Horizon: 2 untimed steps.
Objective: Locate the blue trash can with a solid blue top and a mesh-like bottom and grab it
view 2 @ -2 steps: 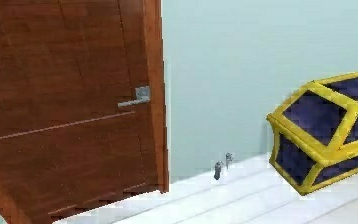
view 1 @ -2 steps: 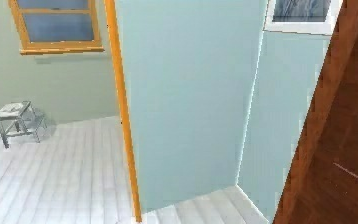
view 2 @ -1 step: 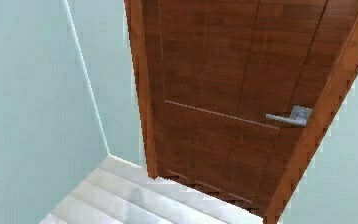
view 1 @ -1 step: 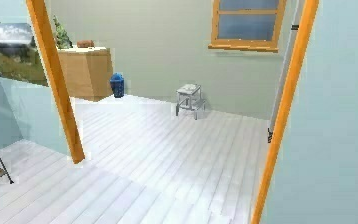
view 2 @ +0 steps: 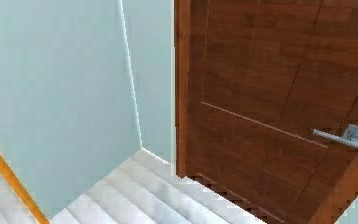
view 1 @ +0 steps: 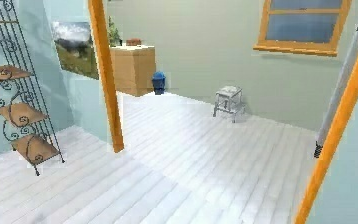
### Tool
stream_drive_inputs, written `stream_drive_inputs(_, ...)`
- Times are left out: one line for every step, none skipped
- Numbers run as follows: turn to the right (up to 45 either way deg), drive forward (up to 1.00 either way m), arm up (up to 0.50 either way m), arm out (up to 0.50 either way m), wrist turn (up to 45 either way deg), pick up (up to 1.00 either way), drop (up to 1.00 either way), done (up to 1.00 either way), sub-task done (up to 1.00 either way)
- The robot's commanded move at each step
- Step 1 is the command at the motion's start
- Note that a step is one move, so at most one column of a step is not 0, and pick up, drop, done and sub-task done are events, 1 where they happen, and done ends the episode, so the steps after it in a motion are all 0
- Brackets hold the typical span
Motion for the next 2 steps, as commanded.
stream_drive_inputs(0.0, 1.0, 0.0, 0.0, 0.0, 0.0, 0.0, 0.0, 0.0)
stream_drive_inputs(0.0, 0.95, 0.0, 0.0, 0.0, 0.0, 0.0, 0.0, 0.0)
